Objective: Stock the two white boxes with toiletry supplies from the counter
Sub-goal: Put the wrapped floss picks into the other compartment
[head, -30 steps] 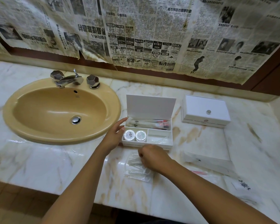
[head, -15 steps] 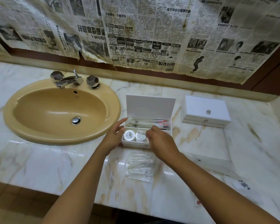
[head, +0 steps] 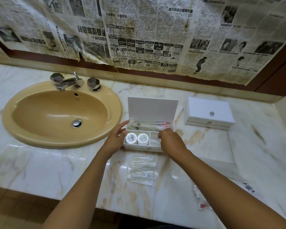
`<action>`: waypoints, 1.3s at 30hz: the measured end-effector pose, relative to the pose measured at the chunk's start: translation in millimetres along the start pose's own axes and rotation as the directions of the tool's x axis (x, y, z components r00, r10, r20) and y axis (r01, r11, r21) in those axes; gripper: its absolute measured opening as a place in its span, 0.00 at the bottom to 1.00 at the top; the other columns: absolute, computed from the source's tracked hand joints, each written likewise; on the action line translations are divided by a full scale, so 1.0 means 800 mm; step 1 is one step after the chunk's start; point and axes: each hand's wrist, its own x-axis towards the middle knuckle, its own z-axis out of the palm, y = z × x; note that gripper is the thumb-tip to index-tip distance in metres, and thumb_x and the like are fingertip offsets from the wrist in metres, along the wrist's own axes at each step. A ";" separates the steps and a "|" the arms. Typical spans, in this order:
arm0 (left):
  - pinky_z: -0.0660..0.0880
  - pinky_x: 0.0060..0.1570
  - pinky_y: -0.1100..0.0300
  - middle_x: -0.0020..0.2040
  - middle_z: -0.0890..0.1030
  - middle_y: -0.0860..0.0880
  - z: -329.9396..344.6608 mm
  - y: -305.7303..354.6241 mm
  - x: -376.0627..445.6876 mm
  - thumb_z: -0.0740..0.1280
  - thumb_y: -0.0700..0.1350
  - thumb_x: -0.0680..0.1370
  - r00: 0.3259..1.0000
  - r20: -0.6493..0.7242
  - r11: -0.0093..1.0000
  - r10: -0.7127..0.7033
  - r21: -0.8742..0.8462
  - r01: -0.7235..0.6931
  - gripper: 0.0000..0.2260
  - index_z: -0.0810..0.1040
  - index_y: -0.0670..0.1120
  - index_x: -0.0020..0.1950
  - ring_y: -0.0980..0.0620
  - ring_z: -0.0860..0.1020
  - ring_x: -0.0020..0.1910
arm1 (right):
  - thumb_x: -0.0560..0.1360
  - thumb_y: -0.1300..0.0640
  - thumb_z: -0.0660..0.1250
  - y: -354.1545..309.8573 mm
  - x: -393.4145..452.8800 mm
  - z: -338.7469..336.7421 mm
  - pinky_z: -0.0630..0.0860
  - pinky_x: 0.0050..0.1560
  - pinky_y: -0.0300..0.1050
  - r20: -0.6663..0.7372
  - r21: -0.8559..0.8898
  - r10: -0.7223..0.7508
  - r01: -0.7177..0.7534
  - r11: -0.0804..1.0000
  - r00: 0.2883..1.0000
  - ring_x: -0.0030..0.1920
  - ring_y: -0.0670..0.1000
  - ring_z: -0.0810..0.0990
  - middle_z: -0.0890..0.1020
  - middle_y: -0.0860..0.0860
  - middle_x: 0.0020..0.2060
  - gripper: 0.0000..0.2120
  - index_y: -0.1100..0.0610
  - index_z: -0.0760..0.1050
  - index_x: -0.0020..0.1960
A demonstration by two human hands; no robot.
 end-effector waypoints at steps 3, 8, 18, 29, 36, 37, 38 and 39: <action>0.68 0.47 0.68 0.60 0.75 0.53 0.000 0.000 0.000 0.57 0.47 0.84 1.000 0.001 1.000 0.000 0.004 0.000 0.18 0.68 0.63 0.72 0.65 0.73 0.55 | 0.74 0.69 0.60 -0.004 -0.003 0.001 0.77 0.48 0.46 -0.016 0.027 -0.005 0.006 1.000 1.000 0.47 0.58 0.80 0.80 0.59 0.51 0.13 0.61 0.79 0.55; 0.69 0.47 0.67 0.59 0.77 0.53 0.000 0.000 0.001 0.57 0.47 0.84 1.000 -0.002 1.000 0.003 -0.006 -0.003 0.17 0.68 0.63 0.71 0.62 0.74 0.54 | 0.76 0.60 0.61 -0.020 -0.017 0.000 0.76 0.43 0.47 -0.168 0.100 -0.167 0.185 0.978 0.972 0.44 0.54 0.79 0.81 0.52 0.45 0.08 0.57 0.79 0.48; 0.70 0.45 0.66 0.60 0.78 0.52 0.001 -0.003 0.002 0.56 0.45 0.84 1.000 -0.008 1.000 0.005 -0.003 -0.005 0.18 0.69 0.64 0.70 0.57 0.76 0.53 | 0.74 0.59 0.63 -0.045 -0.044 0.051 0.73 0.46 0.48 0.181 -0.061 -0.399 0.416 0.908 0.899 0.54 0.58 0.77 0.78 0.53 0.54 0.12 0.57 0.78 0.55; 0.71 0.46 0.65 0.63 0.76 0.52 0.000 -0.005 0.003 0.56 0.48 0.84 1.000 -0.002 1.000 -0.015 -0.005 0.015 0.18 0.68 0.66 0.70 0.58 0.75 0.58 | 0.71 0.67 0.61 -0.045 -0.045 0.055 0.65 0.37 0.43 0.164 -0.054 -0.390 0.403 0.914 0.906 0.46 0.59 0.78 0.79 0.56 0.47 0.09 0.58 0.77 0.47; 0.71 0.47 0.65 0.64 0.76 0.51 -0.001 -0.007 0.005 0.56 0.48 0.84 1.000 -0.001 1.000 -0.006 0.003 0.006 0.18 0.68 0.66 0.70 0.58 0.75 0.60 | 0.75 0.66 0.60 -0.049 -0.042 0.044 0.66 0.35 0.45 0.001 0.042 -0.380 0.379 0.924 0.925 0.43 0.57 0.78 0.80 0.53 0.46 0.09 0.55 0.74 0.49; 0.71 0.47 0.66 0.64 0.76 0.50 -0.001 -0.007 0.005 0.57 0.48 0.84 1.000 -0.003 1.000 -0.007 0.002 0.007 0.18 0.68 0.66 0.70 0.57 0.74 0.60 | 0.74 0.67 0.59 -0.049 -0.040 0.040 0.68 0.35 0.46 -0.023 0.054 -0.368 0.368 0.928 0.930 0.42 0.58 0.78 0.79 0.52 0.46 0.09 0.54 0.73 0.49; 0.70 0.47 0.66 0.64 0.76 0.50 -0.001 -0.007 0.005 0.57 0.48 0.84 1.000 -0.004 1.000 -0.007 -0.002 0.007 0.18 0.68 0.66 0.70 0.57 0.74 0.61 | 0.74 0.67 0.59 -0.049 -0.038 0.035 0.69 0.35 0.48 -0.048 0.063 -0.354 0.357 0.932 0.934 0.41 0.58 0.77 0.78 0.52 0.45 0.10 0.54 0.72 0.48; 0.70 0.47 0.66 0.64 0.76 0.51 0.000 -0.007 0.005 0.57 0.48 0.84 1.000 -0.004 1.000 -0.005 -0.005 0.005 0.18 0.68 0.66 0.70 0.57 0.74 0.61 | 0.74 0.68 0.59 -0.047 -0.035 0.030 0.69 0.35 0.48 -0.070 0.070 -0.336 0.340 0.938 0.939 0.41 0.58 0.77 0.78 0.52 0.44 0.10 0.55 0.72 0.48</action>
